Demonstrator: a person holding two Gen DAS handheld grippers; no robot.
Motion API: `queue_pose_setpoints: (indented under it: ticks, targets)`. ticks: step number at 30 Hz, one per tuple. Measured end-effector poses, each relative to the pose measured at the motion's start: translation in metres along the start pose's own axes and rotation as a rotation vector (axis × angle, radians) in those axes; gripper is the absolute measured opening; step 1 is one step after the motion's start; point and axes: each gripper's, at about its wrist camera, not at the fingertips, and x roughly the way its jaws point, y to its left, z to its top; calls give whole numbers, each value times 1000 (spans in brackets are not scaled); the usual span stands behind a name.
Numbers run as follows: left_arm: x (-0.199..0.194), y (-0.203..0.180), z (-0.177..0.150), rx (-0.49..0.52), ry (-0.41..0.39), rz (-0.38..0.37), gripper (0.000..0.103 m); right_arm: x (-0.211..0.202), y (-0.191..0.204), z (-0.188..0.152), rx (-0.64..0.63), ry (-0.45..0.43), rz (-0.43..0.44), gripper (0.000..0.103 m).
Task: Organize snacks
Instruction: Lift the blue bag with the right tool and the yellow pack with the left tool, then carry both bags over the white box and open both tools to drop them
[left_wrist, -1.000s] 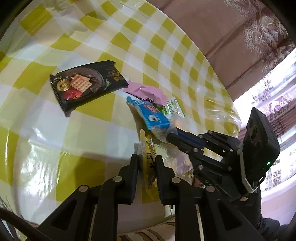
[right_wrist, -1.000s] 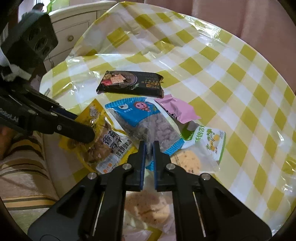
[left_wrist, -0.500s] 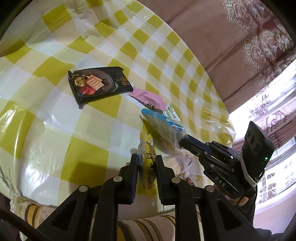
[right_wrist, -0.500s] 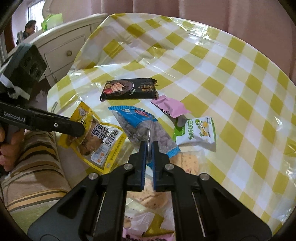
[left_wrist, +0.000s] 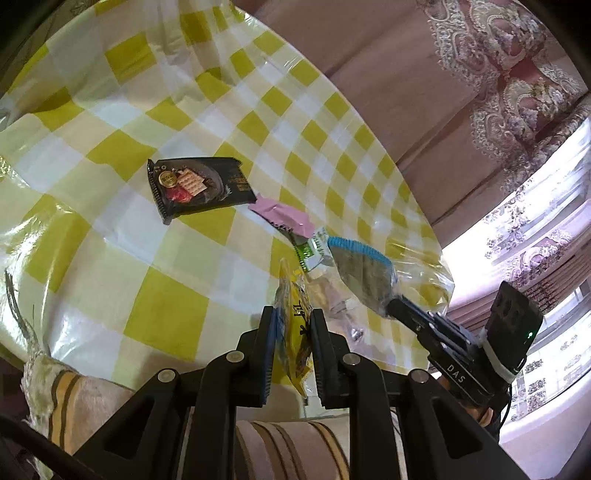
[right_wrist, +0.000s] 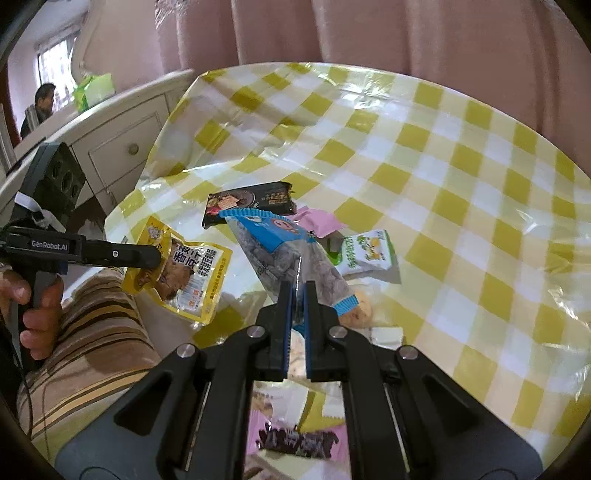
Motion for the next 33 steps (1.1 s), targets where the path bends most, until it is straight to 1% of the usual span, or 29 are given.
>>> queue_pose_setpoints:
  ticks: [5, 13, 17, 24, 33]
  targets:
    - [-2, -20, -8, 32, -4, -28, 19, -24, -10, -15, 58, -19, -39, 7]
    - [12, -70, -30, 110, 45, -91, 19, -74, -39, -48, 171, -35, -137, 7]
    - [27, -99, -43, 154, 91, -118, 19, -103, -58, -73, 237, -27, -208, 7]
    - [60, -154, -71, 241, 187, -170, 19, -154, -88, -116, 344, -21, -300, 7]
    - [101, -218, -112, 350, 320, -234, 19, -204, -122, -171, 471, 8, -433, 7]
